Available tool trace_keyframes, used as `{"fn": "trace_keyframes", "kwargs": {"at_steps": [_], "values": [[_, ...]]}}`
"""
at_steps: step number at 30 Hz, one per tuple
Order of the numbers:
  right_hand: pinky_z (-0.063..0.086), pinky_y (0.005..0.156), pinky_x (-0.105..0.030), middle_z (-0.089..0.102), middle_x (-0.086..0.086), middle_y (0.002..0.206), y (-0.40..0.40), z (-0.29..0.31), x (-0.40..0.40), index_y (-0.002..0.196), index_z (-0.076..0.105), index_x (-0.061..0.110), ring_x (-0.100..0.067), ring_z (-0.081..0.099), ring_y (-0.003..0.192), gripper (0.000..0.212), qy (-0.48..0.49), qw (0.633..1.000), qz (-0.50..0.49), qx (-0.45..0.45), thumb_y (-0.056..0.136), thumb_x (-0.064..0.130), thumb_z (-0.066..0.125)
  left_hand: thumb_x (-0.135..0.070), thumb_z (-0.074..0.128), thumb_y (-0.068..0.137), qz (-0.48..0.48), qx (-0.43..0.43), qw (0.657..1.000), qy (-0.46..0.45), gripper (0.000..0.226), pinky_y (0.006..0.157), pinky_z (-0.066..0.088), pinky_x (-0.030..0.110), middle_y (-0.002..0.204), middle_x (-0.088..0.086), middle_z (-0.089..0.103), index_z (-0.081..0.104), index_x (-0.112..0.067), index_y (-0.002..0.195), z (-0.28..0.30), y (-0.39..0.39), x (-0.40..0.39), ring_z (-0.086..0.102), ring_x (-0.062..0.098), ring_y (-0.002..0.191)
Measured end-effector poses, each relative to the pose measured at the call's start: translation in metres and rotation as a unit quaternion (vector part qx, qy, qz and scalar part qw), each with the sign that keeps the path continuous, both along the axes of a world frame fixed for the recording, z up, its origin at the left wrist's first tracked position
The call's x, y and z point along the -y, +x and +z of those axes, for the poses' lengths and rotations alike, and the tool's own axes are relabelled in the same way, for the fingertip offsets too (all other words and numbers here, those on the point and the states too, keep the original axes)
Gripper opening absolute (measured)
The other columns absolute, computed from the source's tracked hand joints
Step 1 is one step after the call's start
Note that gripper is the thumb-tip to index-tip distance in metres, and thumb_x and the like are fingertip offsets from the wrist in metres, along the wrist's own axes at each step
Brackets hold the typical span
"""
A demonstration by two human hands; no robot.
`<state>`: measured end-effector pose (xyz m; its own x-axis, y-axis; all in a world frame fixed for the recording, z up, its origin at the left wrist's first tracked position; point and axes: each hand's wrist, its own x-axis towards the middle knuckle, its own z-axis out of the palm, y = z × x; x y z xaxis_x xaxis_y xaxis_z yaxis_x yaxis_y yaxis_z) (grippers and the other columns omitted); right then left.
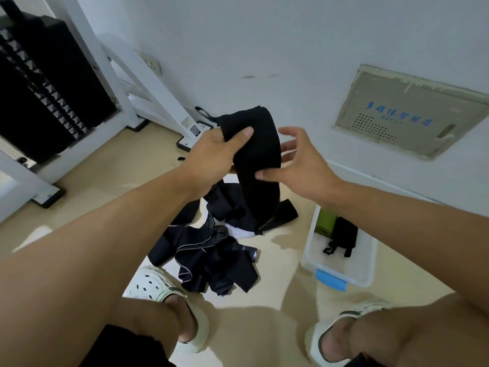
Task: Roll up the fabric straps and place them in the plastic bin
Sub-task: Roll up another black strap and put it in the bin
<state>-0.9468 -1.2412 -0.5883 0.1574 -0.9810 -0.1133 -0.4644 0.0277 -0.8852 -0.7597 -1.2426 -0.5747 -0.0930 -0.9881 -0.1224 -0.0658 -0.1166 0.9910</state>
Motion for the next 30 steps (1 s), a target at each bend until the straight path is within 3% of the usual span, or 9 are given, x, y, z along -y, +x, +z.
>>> {"fn": "trace_keyframes", "kwargs": {"at_steps": [3, 8, 13, 16, 20, 22, 24, 27, 30], "values": [[0.052, 0.104, -0.034, 0.075, 0.011, 0.113, -0.002, -0.015, -0.001, 0.122, 0.069, 0.025, -0.005, 0.071, 0.104, 0.043, 0.143, 0.980, 0.140, -0.001, 0.081, 0.028, 0.084, -0.029, 0.059, 0.104, 0.025, 0.002, 1.000, 0.000, 0.024, 0.082, 0.061, 0.032, 0.111, 0.002, 0.079, 0.072, -0.017, 0.120, 0.002, 0.001, 0.000, 0.076, 0.017, 0.102], [0.052, 0.104, -0.034, 0.075, 0.005, 0.119, -0.009, -0.033, 0.004, 0.127, 0.068, 0.020, -0.016, 0.071, 0.111, 0.039, 0.248, 0.935, 0.253, -0.016, 0.089, 0.020, 0.077, -0.030, 0.062, 0.103, 0.182, -0.016, 0.983, 0.011, 0.026, 0.099, 0.058, 0.038, 0.116, 0.000, 0.077, 0.072, -0.015, 0.122, -0.004, 0.022, 0.015, 0.073, 0.015, 0.108], [0.051, 0.101, -0.028, 0.077, 0.006, 0.112, -0.036, -0.048, 0.012, 0.119, 0.071, 0.018, -0.013, 0.071, 0.110, 0.034, 0.281, 0.893, 0.322, -0.140, 0.086, 0.012, 0.078, -0.033, 0.061, 0.104, 0.232, -0.033, 0.969, 0.077, 0.013, 0.073, 0.059, 0.026, 0.108, -0.006, 0.074, 0.065, -0.021, 0.107, -0.012, 0.050, 0.022, 0.072, 0.006, 0.095], [0.055, 0.092, -0.025, 0.078, 0.007, 0.106, -0.050, -0.056, 0.013, 0.111, 0.072, 0.022, -0.013, 0.073, 0.101, 0.022, 0.300, 0.881, 0.310, -0.197, 0.090, 0.018, 0.075, -0.039, 0.062, 0.102, 0.263, 0.016, 0.954, 0.142, 0.032, 0.068, 0.060, 0.030, 0.117, 0.002, 0.071, 0.062, -0.014, 0.122, -0.020, 0.061, 0.020, 0.071, 0.018, 0.105], [0.051, 0.079, -0.024, 0.075, 0.003, 0.093, -0.057, -0.060, 0.016, 0.099, 0.068, 0.022, -0.016, 0.070, 0.090, 0.008, 0.184, 0.942, 0.218, -0.177, 0.094, 0.027, 0.071, -0.046, 0.052, 0.105, 0.011, 0.301, 0.905, 0.301, 0.045, 0.091, 0.053, 0.042, 0.083, 0.004, 0.078, 0.071, -0.006, 0.098, -0.024, 0.066, 0.003, 0.073, 0.022, 0.088], [0.053, 0.077, -0.029, 0.076, 0.005, 0.089, -0.051, -0.056, 0.018, 0.096, 0.068, 0.024, -0.016, 0.072, 0.085, 0.009, 0.131, 0.957, 0.206, -0.157, 0.093, 0.032, 0.072, -0.039, 0.061, 0.101, -0.075, 0.393, 0.876, 0.269, 0.035, 0.092, 0.055, 0.038, 0.082, 0.002, 0.080, 0.073, -0.009, 0.090, -0.025, 0.059, 0.000, 0.073, 0.017, 0.082], [0.056, 0.083, -0.034, 0.077, 0.006, 0.092, -0.040, -0.051, 0.018, 0.098, 0.071, 0.027, -0.017, 0.073, 0.088, 0.012, 0.108, 0.953, 0.233, -0.163, 0.090, 0.036, 0.075, -0.023, 0.069, 0.096, -0.096, 0.395, 0.898, 0.171, 0.014, 0.089, 0.053, 0.030, 0.106, 0.003, 0.078, 0.075, -0.014, 0.105, -0.026, 0.046, 0.002, 0.070, 0.016, 0.096], [0.056, 0.087, -0.028, 0.078, 0.012, 0.094, -0.025, -0.042, 0.011, 0.100, 0.074, 0.033, -0.008, 0.073, 0.089, 0.017, 0.125, 0.934, 0.286, -0.176, 0.085, 0.039, 0.079, 0.003, 0.069, 0.086, -0.185, 0.342, 0.917, 0.094, 0.055, 0.093, 0.045, 0.022, 0.125, -0.008, 0.070, 0.062, -0.027, 0.131, -0.019, 0.026, 0.001, 0.057, 0.010, 0.124], [0.049, 0.076, -0.018, 0.076, 0.018, 0.087, -0.018, -0.037, 0.005, 0.102, 0.073, 0.032, 0.010, 0.068, 0.075, 0.026, 0.143, 0.926, 0.300, -0.181, 0.079, 0.039, 0.084, 0.011, 0.065, 0.084, -0.266, 0.311, 0.905, 0.114, 0.073, 0.093, 0.046, 0.017, 0.127, -0.013, 0.071, 0.052, -0.030, 0.142, -0.020, 0.018, -0.001, 0.055, 0.006, 0.127]]}}
